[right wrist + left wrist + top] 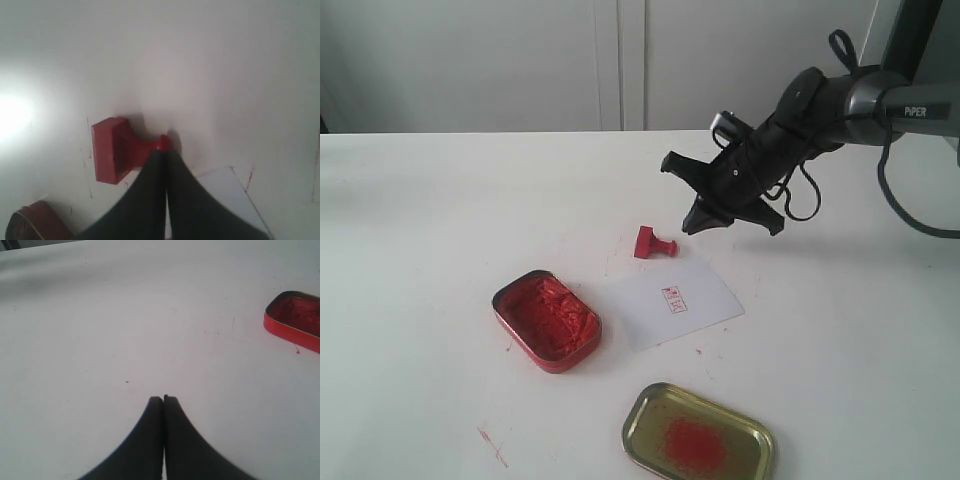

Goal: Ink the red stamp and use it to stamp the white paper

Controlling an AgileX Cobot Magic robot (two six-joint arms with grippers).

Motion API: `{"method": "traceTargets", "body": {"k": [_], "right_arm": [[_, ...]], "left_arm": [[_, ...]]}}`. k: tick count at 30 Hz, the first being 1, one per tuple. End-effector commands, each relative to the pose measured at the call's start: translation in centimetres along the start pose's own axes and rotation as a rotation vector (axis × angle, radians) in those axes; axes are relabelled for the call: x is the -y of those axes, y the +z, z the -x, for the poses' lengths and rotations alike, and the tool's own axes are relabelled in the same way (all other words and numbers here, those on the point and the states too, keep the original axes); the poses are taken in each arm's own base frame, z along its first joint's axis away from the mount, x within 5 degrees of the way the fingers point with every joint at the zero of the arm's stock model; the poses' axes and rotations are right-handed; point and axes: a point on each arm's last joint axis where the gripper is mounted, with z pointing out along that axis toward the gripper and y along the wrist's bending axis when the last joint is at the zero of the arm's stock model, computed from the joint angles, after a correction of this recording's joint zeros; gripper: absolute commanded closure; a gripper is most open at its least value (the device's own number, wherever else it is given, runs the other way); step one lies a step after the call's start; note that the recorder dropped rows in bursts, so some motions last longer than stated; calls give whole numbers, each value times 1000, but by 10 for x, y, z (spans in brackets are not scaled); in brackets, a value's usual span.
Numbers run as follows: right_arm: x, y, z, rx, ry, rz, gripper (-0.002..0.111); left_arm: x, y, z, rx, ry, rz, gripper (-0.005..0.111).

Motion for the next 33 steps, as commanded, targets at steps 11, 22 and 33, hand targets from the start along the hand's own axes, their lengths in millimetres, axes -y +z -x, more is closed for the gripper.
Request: {"method": "traceTargets", "body": {"k": [11, 22, 33], "right_arm": [[-8, -31, -8, -69, -110, -42, 108], [0, -54, -17, -164, -243, -207, 108], [4, -61, -24, -242, -268, -269, 108]], "left_arm": [[0, 0, -1, 6, -5, 0, 107], [0, 0, -1, 6, -5, 0, 107], [0, 0, -1, 6, -5, 0, 107]]}}
